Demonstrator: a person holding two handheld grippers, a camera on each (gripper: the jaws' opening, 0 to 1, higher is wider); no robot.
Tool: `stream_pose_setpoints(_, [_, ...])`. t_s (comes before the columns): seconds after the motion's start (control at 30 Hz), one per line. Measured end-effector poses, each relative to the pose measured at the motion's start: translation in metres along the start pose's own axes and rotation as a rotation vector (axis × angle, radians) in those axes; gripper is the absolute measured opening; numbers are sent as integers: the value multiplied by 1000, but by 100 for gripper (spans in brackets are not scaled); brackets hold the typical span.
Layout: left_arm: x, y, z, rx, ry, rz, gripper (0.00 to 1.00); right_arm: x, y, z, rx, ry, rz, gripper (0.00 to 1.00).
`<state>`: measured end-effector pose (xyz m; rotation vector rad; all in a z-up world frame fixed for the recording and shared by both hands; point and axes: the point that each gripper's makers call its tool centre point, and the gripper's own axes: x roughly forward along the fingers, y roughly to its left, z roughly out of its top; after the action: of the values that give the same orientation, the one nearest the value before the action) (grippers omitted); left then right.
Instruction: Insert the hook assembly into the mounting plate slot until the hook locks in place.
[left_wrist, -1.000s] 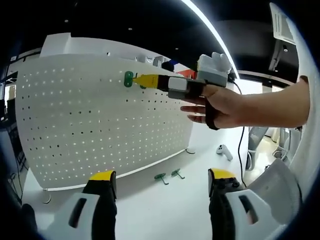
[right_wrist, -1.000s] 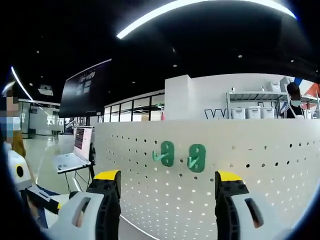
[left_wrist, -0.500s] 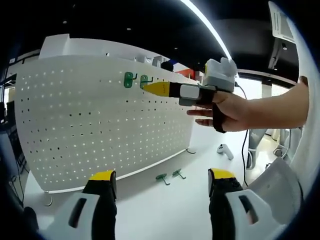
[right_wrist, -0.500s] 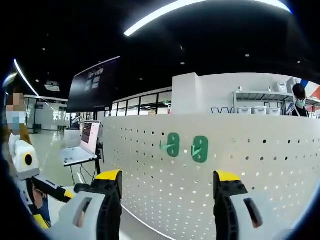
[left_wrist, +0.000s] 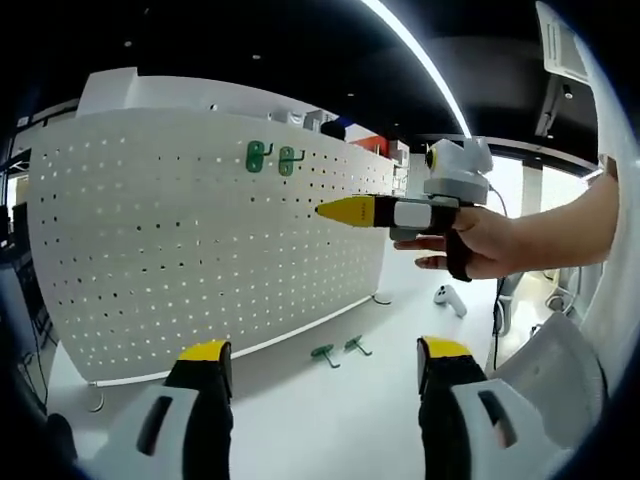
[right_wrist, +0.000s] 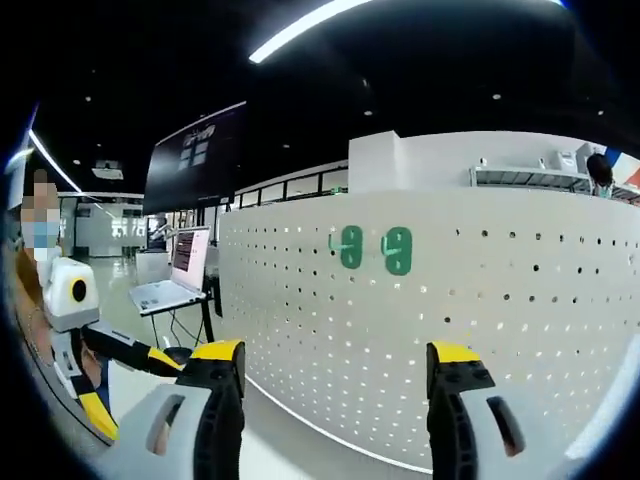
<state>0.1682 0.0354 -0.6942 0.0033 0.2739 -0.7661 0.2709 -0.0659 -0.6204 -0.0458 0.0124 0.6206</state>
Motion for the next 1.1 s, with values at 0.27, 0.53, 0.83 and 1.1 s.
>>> stream_pose_setpoints(0.27, [-1, 1, -2, 6, 7, -2, 78, -20, -3, -15, 6, 25, -3, 72])
stream_pose_setpoints(0.53, [-3, 2, -6, 5, 12, 6, 79, -38, -8, -34, 23, 50, -20, 71])
stream_pose_setpoints(0.83, [-3, -2, -15, 25, 40, 3, 79, -53, -11, -41, 31, 59, -32, 71])
stream_pose_setpoints(1.1, [-3, -5, -17, 19, 42, -4, 80, -69, -12, -52, 28, 87, -37, 70])
